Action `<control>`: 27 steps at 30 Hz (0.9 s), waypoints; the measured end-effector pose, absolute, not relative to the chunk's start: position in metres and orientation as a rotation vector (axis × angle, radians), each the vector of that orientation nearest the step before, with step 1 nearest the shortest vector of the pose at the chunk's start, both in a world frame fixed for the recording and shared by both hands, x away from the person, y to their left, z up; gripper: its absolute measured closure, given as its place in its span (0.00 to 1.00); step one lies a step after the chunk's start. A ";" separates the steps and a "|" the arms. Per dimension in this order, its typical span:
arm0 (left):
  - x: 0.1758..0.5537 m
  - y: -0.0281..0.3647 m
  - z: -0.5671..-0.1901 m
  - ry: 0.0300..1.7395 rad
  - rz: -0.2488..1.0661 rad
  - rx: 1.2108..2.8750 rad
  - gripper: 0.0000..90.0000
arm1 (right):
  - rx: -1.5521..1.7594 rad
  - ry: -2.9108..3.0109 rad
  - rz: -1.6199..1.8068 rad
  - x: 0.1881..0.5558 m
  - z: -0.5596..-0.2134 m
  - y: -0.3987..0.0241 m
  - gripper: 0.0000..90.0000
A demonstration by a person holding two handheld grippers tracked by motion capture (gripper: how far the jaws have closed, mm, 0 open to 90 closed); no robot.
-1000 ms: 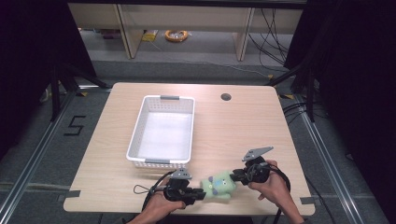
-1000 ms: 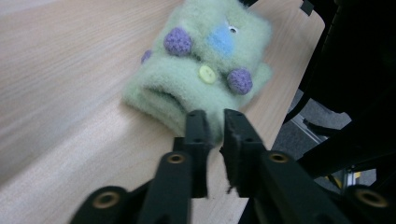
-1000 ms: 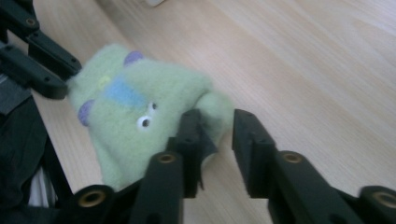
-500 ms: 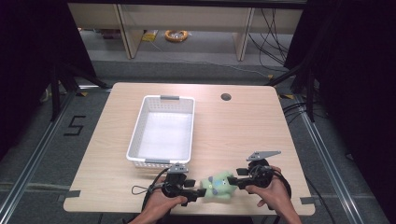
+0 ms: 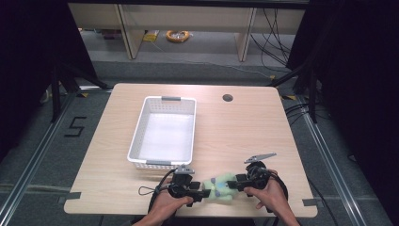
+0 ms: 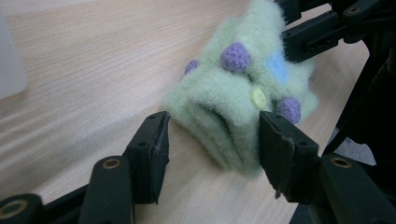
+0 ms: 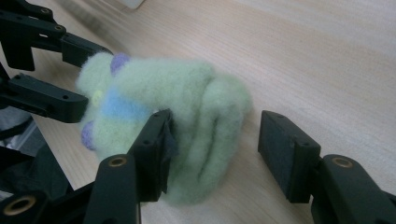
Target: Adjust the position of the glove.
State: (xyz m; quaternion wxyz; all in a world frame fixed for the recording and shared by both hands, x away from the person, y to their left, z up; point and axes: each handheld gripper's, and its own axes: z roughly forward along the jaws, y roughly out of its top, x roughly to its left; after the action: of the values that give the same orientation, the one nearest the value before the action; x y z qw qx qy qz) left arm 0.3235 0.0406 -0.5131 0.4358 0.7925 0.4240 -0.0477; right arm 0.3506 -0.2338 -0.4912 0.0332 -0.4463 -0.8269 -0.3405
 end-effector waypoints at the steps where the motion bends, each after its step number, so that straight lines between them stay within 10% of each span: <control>1: 0.325 0.041 -0.514 1.054 -0.126 1.976 0.49 | -1.381 -2.531 -1.049 0.351 -0.492 -0.235 0.51; 27: 0.324 0.035 -0.517 1.011 -0.202 1.957 0.77 | -1.304 -2.411 -1.155 0.348 -0.506 -0.235 0.71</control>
State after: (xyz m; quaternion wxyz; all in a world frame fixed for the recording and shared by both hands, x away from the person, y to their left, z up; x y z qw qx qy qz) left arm 0.3241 0.0352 -0.5170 0.4484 0.7908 0.4085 -0.0816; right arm 0.3477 -0.2354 -0.5059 0.0835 -0.4368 -0.8078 -0.3870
